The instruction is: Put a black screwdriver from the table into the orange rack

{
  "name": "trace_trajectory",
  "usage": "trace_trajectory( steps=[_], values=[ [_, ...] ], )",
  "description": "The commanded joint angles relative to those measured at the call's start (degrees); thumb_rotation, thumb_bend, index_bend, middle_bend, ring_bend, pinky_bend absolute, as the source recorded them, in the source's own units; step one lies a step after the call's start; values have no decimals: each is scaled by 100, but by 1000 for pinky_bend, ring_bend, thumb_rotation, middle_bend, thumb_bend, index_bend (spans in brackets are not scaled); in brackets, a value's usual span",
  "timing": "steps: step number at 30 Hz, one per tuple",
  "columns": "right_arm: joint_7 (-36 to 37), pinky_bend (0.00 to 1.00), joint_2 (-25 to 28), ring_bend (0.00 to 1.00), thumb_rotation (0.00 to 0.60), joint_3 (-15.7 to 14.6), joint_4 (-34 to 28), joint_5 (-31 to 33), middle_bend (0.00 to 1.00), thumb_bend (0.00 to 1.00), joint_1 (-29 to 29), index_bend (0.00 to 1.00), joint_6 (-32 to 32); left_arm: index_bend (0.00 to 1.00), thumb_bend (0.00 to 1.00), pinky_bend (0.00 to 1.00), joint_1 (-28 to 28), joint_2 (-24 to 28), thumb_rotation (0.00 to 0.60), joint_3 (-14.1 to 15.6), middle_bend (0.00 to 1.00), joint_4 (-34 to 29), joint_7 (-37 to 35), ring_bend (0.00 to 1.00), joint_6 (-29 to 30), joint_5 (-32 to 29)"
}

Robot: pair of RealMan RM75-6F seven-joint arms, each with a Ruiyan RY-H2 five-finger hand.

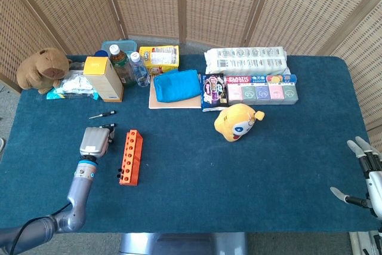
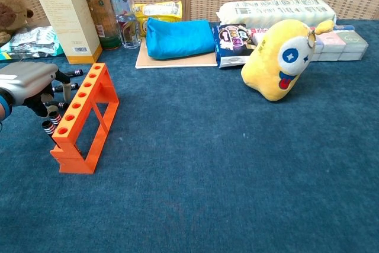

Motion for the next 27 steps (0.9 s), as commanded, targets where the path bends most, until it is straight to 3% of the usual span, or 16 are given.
trace_trajectory(
  steps=[1,19,27],
  values=[
    [10,0,3,0,600,1,2,2,19,126,1,37,-2,486,376,1000,-6,-22,600,8,1000,27,12,1000,-11,-23],
    [52,0,21,0,600,0,-17,-2,21,127,10,37,-9,486,393,1000,-53,-95,600,19,1000,92,132,1000,1,-123],
    [61,0,26,0,600,0,-24,2,21,127,7,37,-2,543,396,1000,-66,-137,600,30,1000,100,215,1000,29,-163]
  ],
)
